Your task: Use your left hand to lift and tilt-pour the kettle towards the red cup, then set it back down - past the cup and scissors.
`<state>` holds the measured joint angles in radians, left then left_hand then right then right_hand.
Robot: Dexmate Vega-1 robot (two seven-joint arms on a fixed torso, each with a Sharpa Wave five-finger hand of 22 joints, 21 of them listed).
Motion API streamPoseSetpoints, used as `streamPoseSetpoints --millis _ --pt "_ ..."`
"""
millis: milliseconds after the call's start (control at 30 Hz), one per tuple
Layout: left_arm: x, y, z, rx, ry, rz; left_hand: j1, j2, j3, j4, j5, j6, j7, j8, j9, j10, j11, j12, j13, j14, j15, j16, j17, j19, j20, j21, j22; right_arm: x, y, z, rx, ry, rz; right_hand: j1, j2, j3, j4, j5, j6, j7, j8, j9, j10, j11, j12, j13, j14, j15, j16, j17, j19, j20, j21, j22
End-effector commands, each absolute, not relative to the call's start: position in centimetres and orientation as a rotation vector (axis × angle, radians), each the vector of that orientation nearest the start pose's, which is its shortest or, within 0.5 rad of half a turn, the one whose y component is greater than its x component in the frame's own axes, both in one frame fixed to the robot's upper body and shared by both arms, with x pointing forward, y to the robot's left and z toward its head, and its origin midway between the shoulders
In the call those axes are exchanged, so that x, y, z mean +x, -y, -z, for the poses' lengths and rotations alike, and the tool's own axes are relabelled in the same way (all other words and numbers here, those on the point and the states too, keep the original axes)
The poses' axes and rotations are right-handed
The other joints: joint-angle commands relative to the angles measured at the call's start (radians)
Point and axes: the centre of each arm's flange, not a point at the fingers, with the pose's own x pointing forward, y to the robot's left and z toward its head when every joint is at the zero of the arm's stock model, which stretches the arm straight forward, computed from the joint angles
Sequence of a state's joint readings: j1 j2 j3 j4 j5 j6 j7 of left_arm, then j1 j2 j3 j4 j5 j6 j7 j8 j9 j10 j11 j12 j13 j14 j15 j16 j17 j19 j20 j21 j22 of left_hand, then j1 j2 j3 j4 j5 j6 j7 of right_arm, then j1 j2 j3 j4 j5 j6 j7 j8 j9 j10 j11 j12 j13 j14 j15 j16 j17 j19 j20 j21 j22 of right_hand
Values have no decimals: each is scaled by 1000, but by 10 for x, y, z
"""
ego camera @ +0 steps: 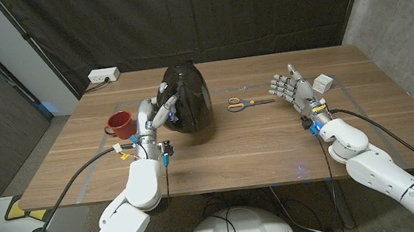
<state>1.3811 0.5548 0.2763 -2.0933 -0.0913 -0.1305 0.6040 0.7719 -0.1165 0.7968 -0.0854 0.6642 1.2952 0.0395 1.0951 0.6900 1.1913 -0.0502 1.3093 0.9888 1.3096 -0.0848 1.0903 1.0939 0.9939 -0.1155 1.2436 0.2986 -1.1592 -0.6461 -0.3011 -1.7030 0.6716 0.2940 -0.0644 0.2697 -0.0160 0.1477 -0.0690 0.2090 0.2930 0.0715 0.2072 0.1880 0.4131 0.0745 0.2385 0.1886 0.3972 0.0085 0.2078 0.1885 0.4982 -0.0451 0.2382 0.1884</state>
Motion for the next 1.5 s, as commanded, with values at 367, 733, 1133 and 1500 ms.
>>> streamPoseSetpoints --millis 367,733,1133,1500 --pt "434 -275 52 157 666 -239 -31 2 62 -4 -23 24 10 18 -2 84 -89 218 233 95 -91 167 -5 -77 -39 55 -30 584 250 64 35 575 -330 4 10 -5 0 -3 7 5 2 5 9 -3 4 2 9 3 -2 2 13 -18 -1 4" --pt "399 -289 49 197 659 -289 -58 1 109 -12 -45 15 9 27 -24 87 -87 205 219 97 -89 166 -4 -97 -40 114 -60 595 245 55 29 586 -355 6 12 -4 -1 -3 8 5 1 6 9 -3 3 3 9 2 -3 2 14 -19 -2 4" --pt "366 -301 53 218 636 -378 -81 1 140 -18 -61 9 9 44 -33 84 -87 213 235 96 -87 164 -5 -115 -42 167 -79 607 251 41 19 594 -390 7 14 -4 -2 -4 7 5 0 6 10 -2 2 3 6 2 -6 2 13 -19 -3 4" --pt "327 -292 52 253 649 -472 -97 1 164 -23 -71 6 10 55 -45 88 -85 212 230 97 -88 162 -8 -130 -44 207 -92 620 253 25 8 604 -436 9 15 -4 -3 -5 7 7 -1 6 9 0 1 3 1 3 -10 2 9 -20 -6 4"
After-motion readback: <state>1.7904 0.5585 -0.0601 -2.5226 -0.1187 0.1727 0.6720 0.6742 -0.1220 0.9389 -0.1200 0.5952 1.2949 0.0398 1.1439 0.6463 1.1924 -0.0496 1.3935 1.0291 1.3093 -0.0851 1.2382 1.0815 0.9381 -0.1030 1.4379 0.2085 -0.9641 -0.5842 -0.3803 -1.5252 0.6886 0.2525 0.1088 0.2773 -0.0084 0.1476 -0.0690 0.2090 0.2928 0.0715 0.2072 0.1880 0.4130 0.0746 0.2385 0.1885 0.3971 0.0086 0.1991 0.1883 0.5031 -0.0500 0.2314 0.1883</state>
